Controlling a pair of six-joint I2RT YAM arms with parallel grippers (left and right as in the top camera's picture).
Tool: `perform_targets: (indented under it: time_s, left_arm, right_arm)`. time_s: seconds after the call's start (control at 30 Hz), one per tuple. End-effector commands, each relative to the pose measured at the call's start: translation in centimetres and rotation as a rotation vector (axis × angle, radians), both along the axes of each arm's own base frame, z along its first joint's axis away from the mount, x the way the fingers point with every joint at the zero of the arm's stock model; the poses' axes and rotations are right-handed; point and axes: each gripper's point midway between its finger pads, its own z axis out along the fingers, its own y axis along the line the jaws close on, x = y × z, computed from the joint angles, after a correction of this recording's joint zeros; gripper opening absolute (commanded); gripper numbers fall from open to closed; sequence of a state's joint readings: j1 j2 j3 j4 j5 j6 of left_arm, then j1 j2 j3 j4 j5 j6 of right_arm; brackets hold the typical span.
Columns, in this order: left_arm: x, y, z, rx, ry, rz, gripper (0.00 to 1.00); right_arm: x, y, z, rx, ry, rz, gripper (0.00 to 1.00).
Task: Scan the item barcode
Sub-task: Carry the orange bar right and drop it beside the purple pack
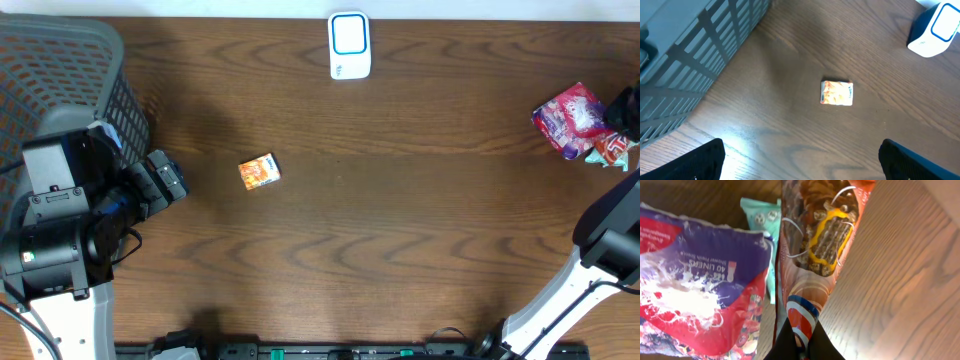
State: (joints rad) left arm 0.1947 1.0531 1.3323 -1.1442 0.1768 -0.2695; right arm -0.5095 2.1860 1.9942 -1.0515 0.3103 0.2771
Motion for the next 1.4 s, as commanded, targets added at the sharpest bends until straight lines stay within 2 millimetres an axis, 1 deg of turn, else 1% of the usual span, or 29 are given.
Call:
perform_targets:
  time_s: [0.0, 0.07, 0.2, 0.3, 0.33, 0.53, 0.63, 0.73, 0.77, 0.83, 0.87, 0.9, 0.97, 1.03, 1.1, 1.17, 1.23, 1.3, 1.33, 1.37]
  left_arm:
    - [0.0, 0.2, 0.3, 0.004, -0.008, 0.010, 0.98]
    - [0.0, 0.2, 0.3, 0.004, -0.008, 0.011, 0.98]
    - [0.0, 0.2, 0.3, 0.004, -0.008, 0.010, 0.98]
    - [0.0, 0.2, 0.3, 0.004, -0.008, 0.010, 0.98]
    - [0.0, 0.2, 0.3, 0.004, -0.008, 0.011, 0.98]
    - [0.0, 0.2, 0.3, 0.004, -0.008, 0.011, 0.98]
    - [0.0, 0.2, 0.3, 0.004, -0.008, 0.011, 0.98]
    - [0.0, 0.2, 0.3, 0.004, -0.008, 0.010, 0.98]
    - [0.0, 0.2, 0.3, 0.004, -0.008, 0.011, 0.98]
    - [0.0, 0.2, 0.3, 0.004, -0.008, 0.010, 0.98]
    - [0.0, 0.2, 0.3, 0.004, -0.008, 0.011, 0.98]
    - [0.0, 0.2, 0.3, 0.004, -0.008, 0.011, 0.97]
    - [0.0, 0.2, 0.3, 0.004, -0.008, 0.011, 0.98]
    - [0.0, 0.2, 0.3, 0.004, -0.008, 0.010, 0.98]
    - [0.0, 0.2, 0.3, 0.004, -0.008, 0.010, 0.98]
    - [0.0, 0.2, 0.3, 0.004, -0.008, 0.010, 0.98]
    - [0.0, 0.2, 0.3, 0.004, -0.008, 0.010, 0.98]
    - [0.0, 0.2, 0.3, 0.004, -0.008, 0.011, 0.98]
    - [0.0, 0.2, 0.3, 0.004, -0.008, 0.010, 0.98]
    - [0.0, 0.2, 0.3, 0.004, -0.008, 0.010, 0.98]
  right_arm:
    - [0.0, 1.0, -2.5, 0.063, 0.020, 0.005, 0.01]
    - [0.2, 1.4, -3.5, 0.078, 0.022, 0.040, 0.01]
    - [0.2, 1.8, -5.2, 0.092, 0.019, 0.054, 0.01]
    - [0.2, 2.0, -6.1, 0.098, 0.017, 0.057, 0.01]
    - [0.5, 2.4, -6.4, 0.114, 0.006, 0.077, 0.01]
    - [2.5, 4.8, -6.7, 0.246, -0.090, 0.173, 0.01]
    - [3.3, 5.7, -6.6, 0.270, -0.114, 0.195, 0.03]
    - [3.1, 5.5, -6.6, 0.240, -0.089, 0.213, 0.18]
    - [2.8, 5.2, -6.6, 0.220, -0.072, 0.204, 0.20]
    - [2.2, 4.5, -6.6, 0.187, -0.042, 0.187, 0.30]
    - [1.9, 4.1, -6.6, 0.167, -0.026, 0.178, 0.37]
    - [1.6, 3.8, -6.4, 0.150, -0.009, 0.170, 0.40]
    - [1.1, 3.3, -5.4, 0.120, 0.019, 0.156, 0.42]
    - [1.1, 3.3, -3.6, 0.113, 0.008, 0.154, 0.42]
    - [1.5, 3.5, -1.1, 0.113, -0.042, 0.129, 0.41]
    - [2.2, 4.4, 2.1, 0.139, -0.126, 0.127, 0.43]
    - [3.0, 6.2, 5.0, 0.197, -0.219, 0.168, 0.43]
    - [3.8, 8.9, 7.8, 0.280, -0.320, 0.237, 0.44]
    - [4.0, 10.4, 8.8, 0.328, -0.356, 0.273, 0.47]
    - [4.1, 12.2, 9.9, 0.384, -0.390, 0.313, 0.53]
